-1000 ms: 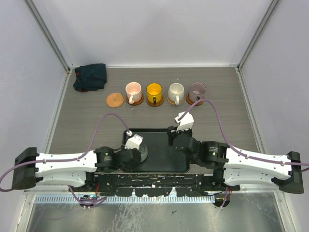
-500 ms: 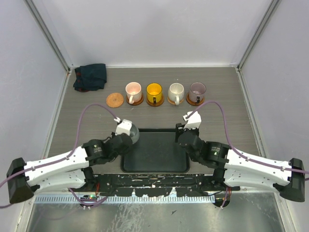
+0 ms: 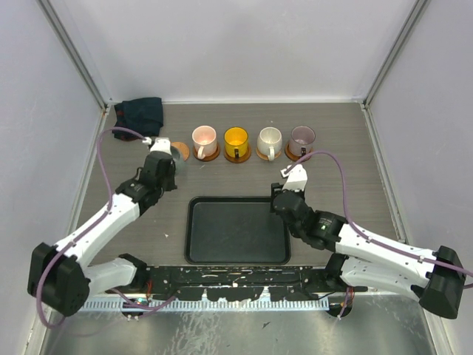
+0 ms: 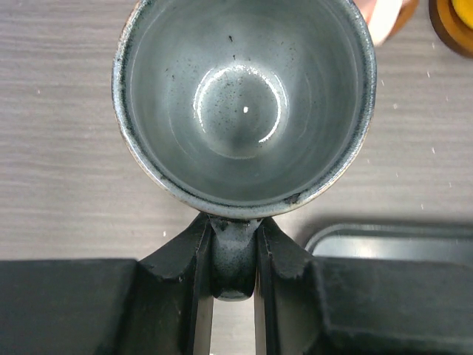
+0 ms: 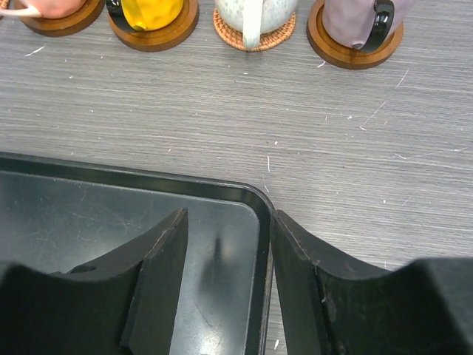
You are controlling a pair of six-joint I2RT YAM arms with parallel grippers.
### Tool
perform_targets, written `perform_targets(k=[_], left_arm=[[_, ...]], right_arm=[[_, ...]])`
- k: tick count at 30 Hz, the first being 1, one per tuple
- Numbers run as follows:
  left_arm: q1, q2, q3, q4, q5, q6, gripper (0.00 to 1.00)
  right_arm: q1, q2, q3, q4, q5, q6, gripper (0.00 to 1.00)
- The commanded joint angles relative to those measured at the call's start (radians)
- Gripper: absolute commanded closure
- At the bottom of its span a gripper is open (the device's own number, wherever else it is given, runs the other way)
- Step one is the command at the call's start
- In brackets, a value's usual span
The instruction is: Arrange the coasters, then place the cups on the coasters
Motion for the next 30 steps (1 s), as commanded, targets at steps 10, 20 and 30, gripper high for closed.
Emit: perform_targets(k=[10, 20, 30], left_arm=[[0.179, 0.354, 0.185, 0.422, 0.114, 0.088, 1.0], [0.198, 0.476, 0.202, 0.58, 0.093, 0.125, 1.0], [0.208, 0.538, 0.224, 0.584, 0.081, 0.123, 1.0]], right_arm=[[-0.097, 0.028, 0.006, 0.118, -0.067, -0.072, 0.48], [-0.127, 0.06, 0.011, 0.127, -0.098, -0.069, 0.48], [-0.138, 0.087, 0.009, 0.143, -0.127, -0.065, 0.49]])
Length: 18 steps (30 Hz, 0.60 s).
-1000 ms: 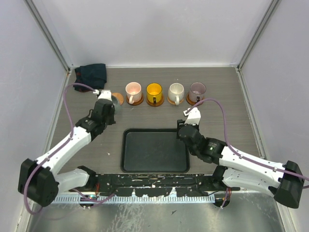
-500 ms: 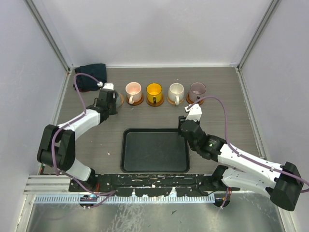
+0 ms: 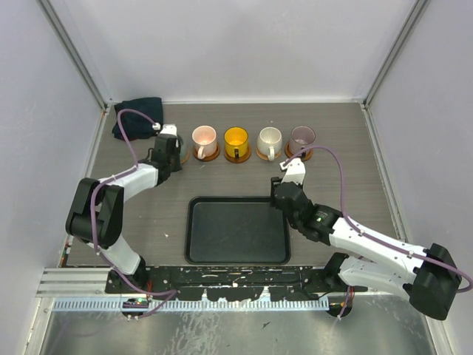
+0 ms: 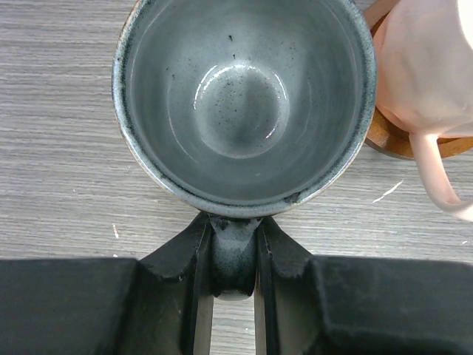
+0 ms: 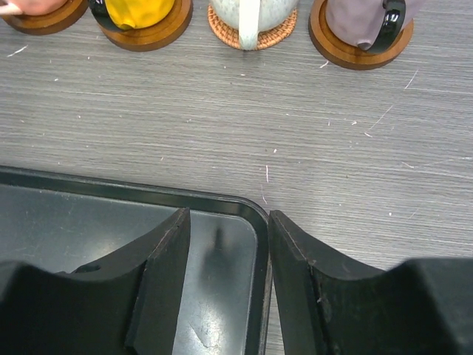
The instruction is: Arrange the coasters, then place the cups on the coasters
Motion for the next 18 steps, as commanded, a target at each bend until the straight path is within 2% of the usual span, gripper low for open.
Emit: perform_targets(k=[1, 18], left_arm=[[0.011, -0.016, 0.072, 0.167, -0.029, 0.014, 1.0], [0.031, 0.006, 0.089, 0.18, -0.012, 0.013, 1.0]], right_arm=[[-0.007, 0.014, 0.011, 0.05, -0.013, -0.002, 0.48], [-0.018, 0.023, 0.005, 0.06, -0.042, 0.005, 0.49]])
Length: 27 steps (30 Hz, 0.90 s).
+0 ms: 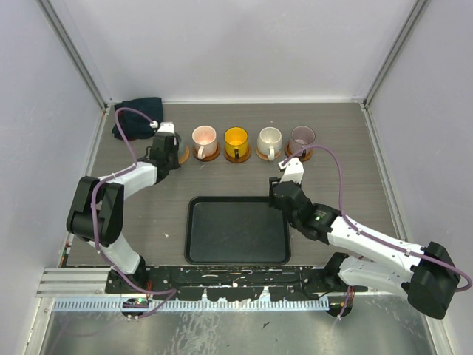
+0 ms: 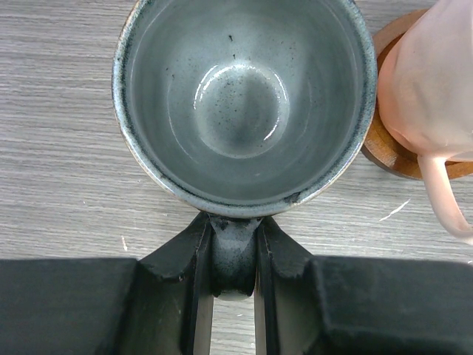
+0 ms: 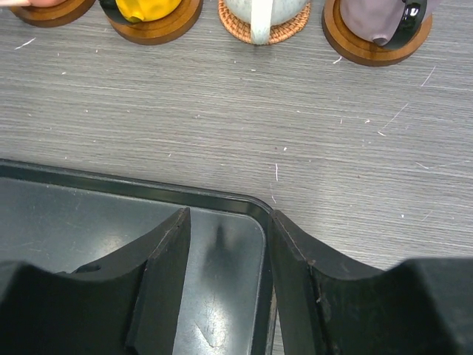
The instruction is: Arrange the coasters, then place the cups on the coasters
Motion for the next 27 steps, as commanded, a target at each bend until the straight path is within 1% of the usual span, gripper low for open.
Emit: perform_targets(k=[1, 27], left_arm=[[0.007, -0.016, 0.072, 0.165, -0.011, 0.011, 1.0], [0.01, 0.007, 0.072, 0.145, -0.009, 0.011, 1.0]], right_arm=[[-0.007, -0.004, 0.005, 0.041, -0.003, 0.006, 0.49], [-0.015, 0.005, -0.002, 0.051, -0.025, 0.006, 0.49]])
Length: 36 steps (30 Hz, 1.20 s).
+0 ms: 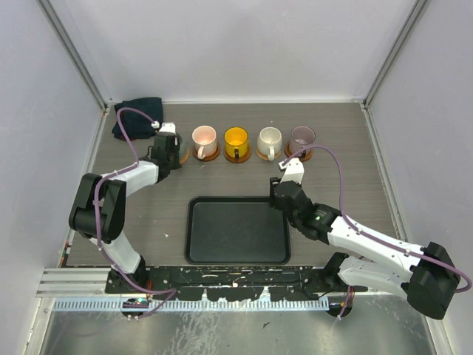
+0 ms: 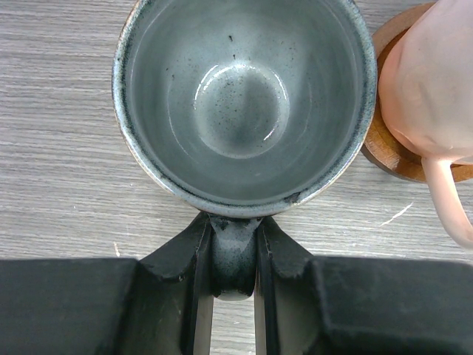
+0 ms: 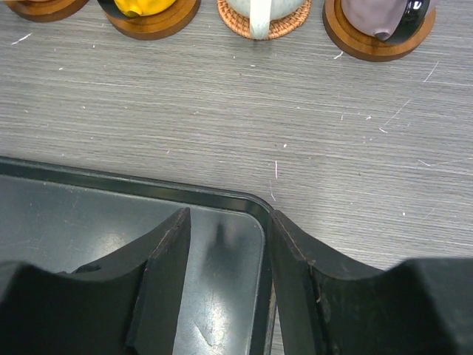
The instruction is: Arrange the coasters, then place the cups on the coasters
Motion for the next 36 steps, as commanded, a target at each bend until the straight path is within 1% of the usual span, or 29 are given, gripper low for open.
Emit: perform_targets(k=[1, 10, 19, 36], left_arm=[[0.009, -0.026, 0.058, 0.136, -0.017, 0.012, 1.0], [0.008, -0.04, 0.054, 0.127, -0.017, 0.01, 1.0], [0.01, -0.077, 0.018, 0.163, -0.029, 0.011, 1.0], [0.01, -0.112, -0.018, 0.173, -0.035, 0.018, 1.0]], right_arm=[[-0.003, 0.005, 0.005, 0.05, -0.007, 0.007, 0.49], [-0.005, 0.011, 0.006, 0.055, -0.011, 0.007, 0.49], [-0.006, 0.027, 0.004, 0.067, -0.023, 0.008, 0.49], [-0.008, 0.04, 0.003, 0.079, -0.041, 0.012, 0.49]])
